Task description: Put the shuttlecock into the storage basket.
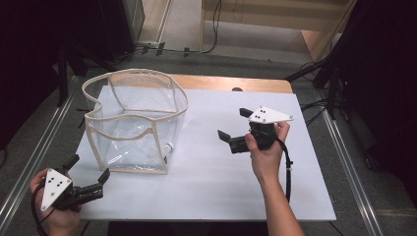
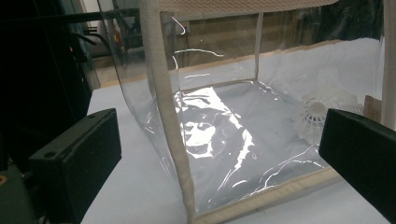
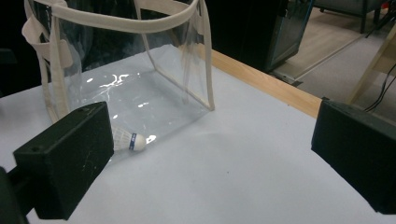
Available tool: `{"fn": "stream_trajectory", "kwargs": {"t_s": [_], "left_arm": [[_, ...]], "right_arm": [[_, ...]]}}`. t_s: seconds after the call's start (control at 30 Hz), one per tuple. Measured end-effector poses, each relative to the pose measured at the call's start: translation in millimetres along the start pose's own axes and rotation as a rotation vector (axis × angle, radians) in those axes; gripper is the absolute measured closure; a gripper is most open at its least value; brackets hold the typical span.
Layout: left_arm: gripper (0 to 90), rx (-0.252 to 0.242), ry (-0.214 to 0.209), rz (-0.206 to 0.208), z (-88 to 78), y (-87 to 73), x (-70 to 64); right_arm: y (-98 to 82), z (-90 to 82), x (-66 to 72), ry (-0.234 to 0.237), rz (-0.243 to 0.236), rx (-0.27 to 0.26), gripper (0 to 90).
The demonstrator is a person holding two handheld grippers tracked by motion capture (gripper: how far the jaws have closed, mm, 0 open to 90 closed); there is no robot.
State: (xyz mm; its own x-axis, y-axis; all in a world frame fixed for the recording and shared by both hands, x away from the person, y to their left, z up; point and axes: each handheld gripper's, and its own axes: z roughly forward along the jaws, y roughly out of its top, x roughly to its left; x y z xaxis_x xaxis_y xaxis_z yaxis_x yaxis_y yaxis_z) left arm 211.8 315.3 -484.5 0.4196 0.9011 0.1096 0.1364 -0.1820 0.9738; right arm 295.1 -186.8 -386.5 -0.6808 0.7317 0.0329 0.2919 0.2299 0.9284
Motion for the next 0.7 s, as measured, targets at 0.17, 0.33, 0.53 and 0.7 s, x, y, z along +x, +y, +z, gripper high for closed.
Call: {"fn": "stream_trajectory", "kwargs": {"t_s": [0.17, 0.33, 0.53, 0.7], "left_arm": [[0.0, 0.0, 0.0, 0.001, -0.3, 0.2, -0.1], [0.0, 0.0, -0.001, 0.001, -0.3, 0.2, -0.2], [0.0, 0.0, -0.001, 0.001, -0.4, 0.3, -0.7], [0.0, -0.002, -0.001, -0.002, -0.5, 0.7, -1.2]], "right_arm": [[-8.5, -7.0, -3.6, -0.008, 0.015, 0.001, 0.0], [-13.9, -11.2, -5.1, -0.015, 0.018, -0.001, 0.0], [-22.0, -18.5, -8.7, -0.024, 0.018, 0.0, 0.0], [-28.3, -23.3, -11.6, -0.03, 0.028, 0.002, 0.0]]}}
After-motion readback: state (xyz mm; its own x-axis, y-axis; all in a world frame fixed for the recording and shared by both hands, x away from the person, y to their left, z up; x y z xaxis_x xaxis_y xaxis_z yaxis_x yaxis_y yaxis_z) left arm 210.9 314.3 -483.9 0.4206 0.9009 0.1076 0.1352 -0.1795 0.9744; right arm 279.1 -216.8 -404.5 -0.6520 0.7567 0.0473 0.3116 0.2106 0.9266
